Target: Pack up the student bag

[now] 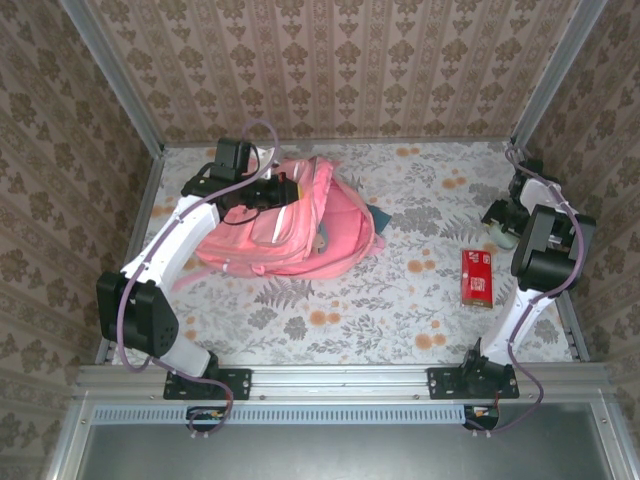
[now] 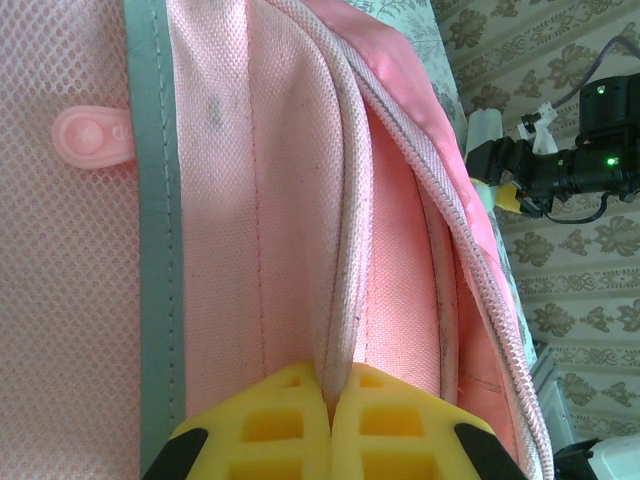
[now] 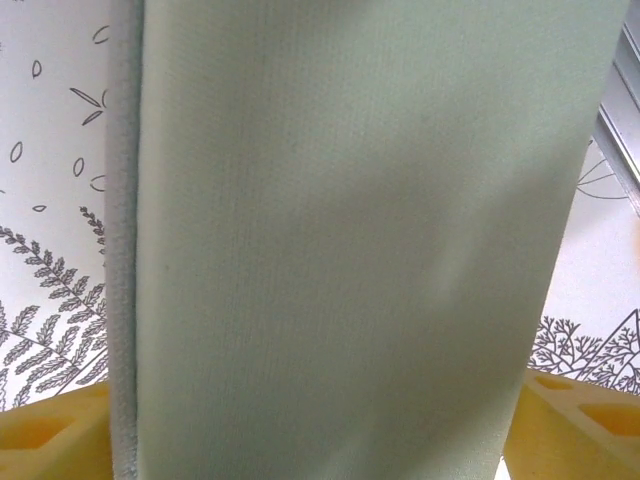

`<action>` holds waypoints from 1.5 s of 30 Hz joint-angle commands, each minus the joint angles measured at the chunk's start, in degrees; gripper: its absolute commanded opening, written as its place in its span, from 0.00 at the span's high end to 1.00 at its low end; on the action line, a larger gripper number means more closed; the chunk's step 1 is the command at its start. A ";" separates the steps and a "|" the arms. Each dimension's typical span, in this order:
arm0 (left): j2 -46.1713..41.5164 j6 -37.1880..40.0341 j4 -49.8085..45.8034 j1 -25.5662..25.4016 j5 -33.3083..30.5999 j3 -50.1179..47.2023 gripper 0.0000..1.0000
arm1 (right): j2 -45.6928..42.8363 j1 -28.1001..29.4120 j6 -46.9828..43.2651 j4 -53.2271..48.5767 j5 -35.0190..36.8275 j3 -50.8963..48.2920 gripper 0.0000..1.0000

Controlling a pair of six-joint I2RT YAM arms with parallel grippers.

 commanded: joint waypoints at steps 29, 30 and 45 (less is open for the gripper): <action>-1.81 -4.86 5.13 4.27 3.98 3.13 1.00 | -25.18 47.03 16.73 4.96 -5.84 -9.00 0.28; -1.90 -5.07 5.26 4.27 3.96 3.04 1.00 | -23.81 48.96 16.73 6.32 -6.20 -8.16 0.28; -2.46 -7.10 6.78 3.02 4.34 2.69 1.00 | -1.39 56.91 19.87 9.14 -6.92 8.47 0.29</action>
